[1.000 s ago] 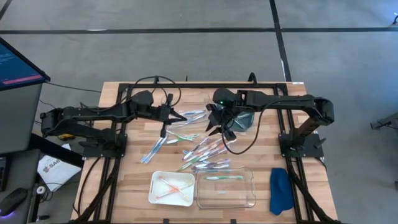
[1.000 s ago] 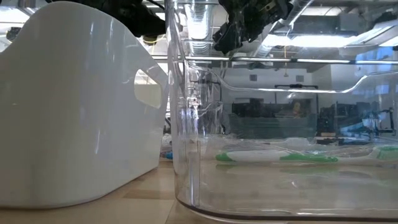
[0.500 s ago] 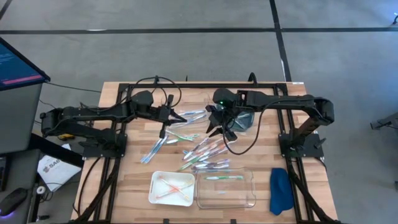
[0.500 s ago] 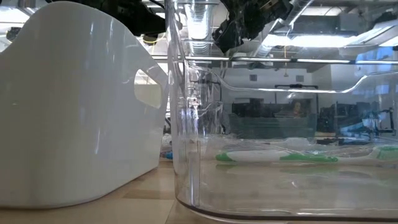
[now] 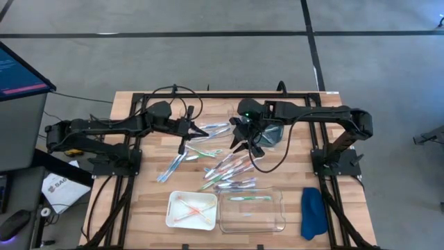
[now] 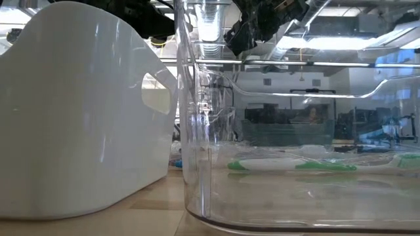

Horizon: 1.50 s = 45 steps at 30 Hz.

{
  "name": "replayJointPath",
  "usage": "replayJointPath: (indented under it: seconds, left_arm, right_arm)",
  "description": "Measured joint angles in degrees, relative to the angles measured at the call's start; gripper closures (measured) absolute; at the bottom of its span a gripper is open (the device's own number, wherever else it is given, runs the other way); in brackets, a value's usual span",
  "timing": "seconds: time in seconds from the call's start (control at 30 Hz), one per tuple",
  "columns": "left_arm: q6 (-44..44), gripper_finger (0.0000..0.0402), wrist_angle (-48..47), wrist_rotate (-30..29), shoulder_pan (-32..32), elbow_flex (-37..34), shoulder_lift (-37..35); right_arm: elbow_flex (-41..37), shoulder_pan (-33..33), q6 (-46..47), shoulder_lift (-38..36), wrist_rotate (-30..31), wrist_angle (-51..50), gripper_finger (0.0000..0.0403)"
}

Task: Pick & Place Toothbrushes
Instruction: Put the green toothbrush into the bottom transparent bin

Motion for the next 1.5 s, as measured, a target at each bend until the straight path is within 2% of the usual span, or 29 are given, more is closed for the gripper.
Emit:
replayJointPath:
  seconds: [0.33, 0.5, 0.67, 0.83, 1.1, 1.5]
  left_arm:
    - [-0.14, 0.0399, 0.26, 0.04, -0.02, 0.00, 0.02]
    - [-1.46, 0.0399, -0.17, 0.04, -1.56, 0.02, 3.29]
    - [-1.67, 0.0399, -8.88, -0.72, -4.46, 0.02, 5.85]
    - [-3.89, 0.0399, -19.09, -7.32, -7.28, 1.45, 6.08]
    - [-5.55, 0.0399, -25.29, -20.97, -14.14, 1.79, 8.20]
    - [-3.10, 0.0399, -25.40, -30.55, -16.06, 0.99, 14.80]
  right_arm:
    - [0.00, 0.00, 0.14, 0.00, -1.30, -0.04, 0.0313]
    - [-1.29, 0.00, 0.13, 0.00, -1.70, 1.43, 0.0313]
    - [-4.36, 0.00, 0.07, 0.01, -1.70, 3.22, 0.0313]
    - [-7.40, 0.00, 0.14, 0.08, -1.68, 6.60, 0.0313]
    - [-7.54, 0.00, 2.72, 0.04, -1.42, 6.82, 0.0313]
    - [-7.54, 0.38, 3.61, 0.04, -1.31, 6.78, 0.0313]
